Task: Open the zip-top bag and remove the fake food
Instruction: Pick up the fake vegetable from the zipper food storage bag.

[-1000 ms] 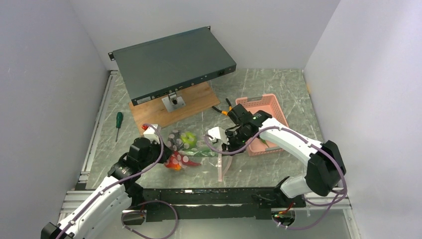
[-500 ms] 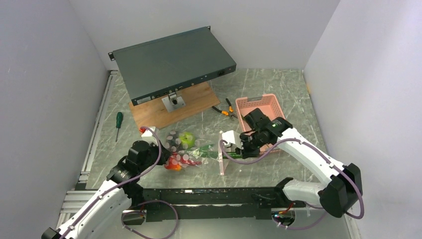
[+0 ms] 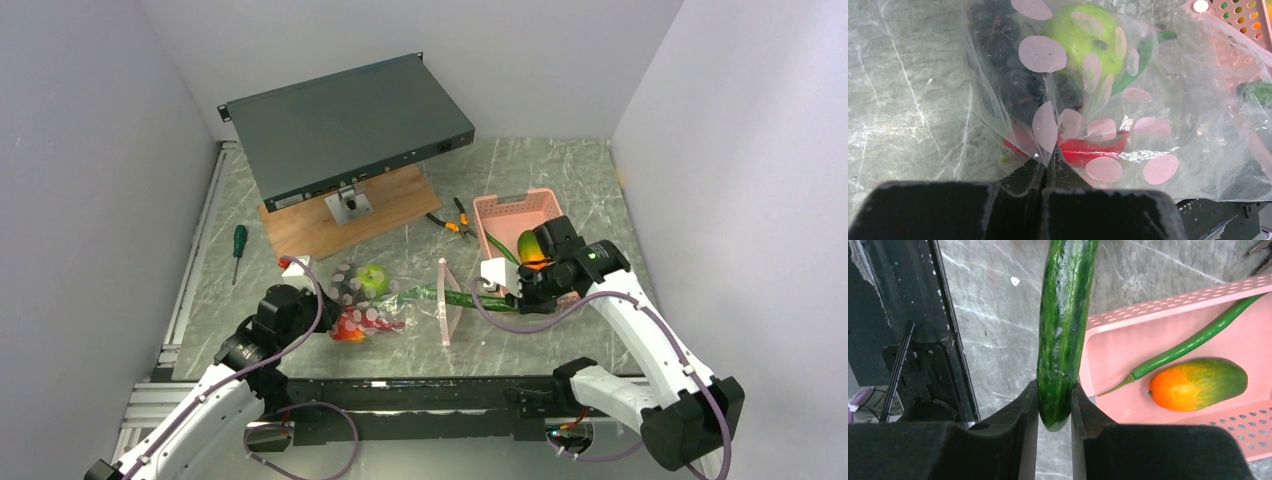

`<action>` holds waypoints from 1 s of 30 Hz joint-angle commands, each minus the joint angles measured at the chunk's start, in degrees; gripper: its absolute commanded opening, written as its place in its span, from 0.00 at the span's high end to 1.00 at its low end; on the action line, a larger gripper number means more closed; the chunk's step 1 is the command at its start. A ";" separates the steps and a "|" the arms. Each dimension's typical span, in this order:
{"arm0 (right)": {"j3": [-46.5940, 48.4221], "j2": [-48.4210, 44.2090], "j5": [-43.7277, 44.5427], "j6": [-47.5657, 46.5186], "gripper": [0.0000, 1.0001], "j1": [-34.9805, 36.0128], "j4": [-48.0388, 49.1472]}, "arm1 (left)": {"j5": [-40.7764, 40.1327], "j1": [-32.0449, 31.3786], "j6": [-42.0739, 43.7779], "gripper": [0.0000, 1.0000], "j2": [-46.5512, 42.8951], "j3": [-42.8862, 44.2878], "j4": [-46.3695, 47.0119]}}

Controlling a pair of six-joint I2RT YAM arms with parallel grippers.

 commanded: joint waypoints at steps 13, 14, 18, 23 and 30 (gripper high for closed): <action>0.05 -5.32 2.29 -3.91 0.98 -5.15 -7.38 | -0.94 -0.06 -0.60 1.00 -2.03 -0.53 1.23; 0.12 -5.44 2.25 -3.91 0.98 -5.37 -7.52 | -1.00 -0.07 -0.51 1.00 -2.33 -0.51 0.99; 0.75 -5.66 2.03 -4.10 0.98 -6.50 -7.97 | -1.31 -0.07 -0.53 1.00 -2.98 -0.75 0.65; 1.58 -5.92 2.09 -4.56 0.98 -7.89 -8.89 | -1.39 -0.07 -0.62 1.00 -3.12 -1.10 0.84; 2.86 -6.34 2.13 -5.05 0.98 -10.28 -9.27 | -1.45 -0.07 -0.65 1.00 -3.15 -1.10 0.74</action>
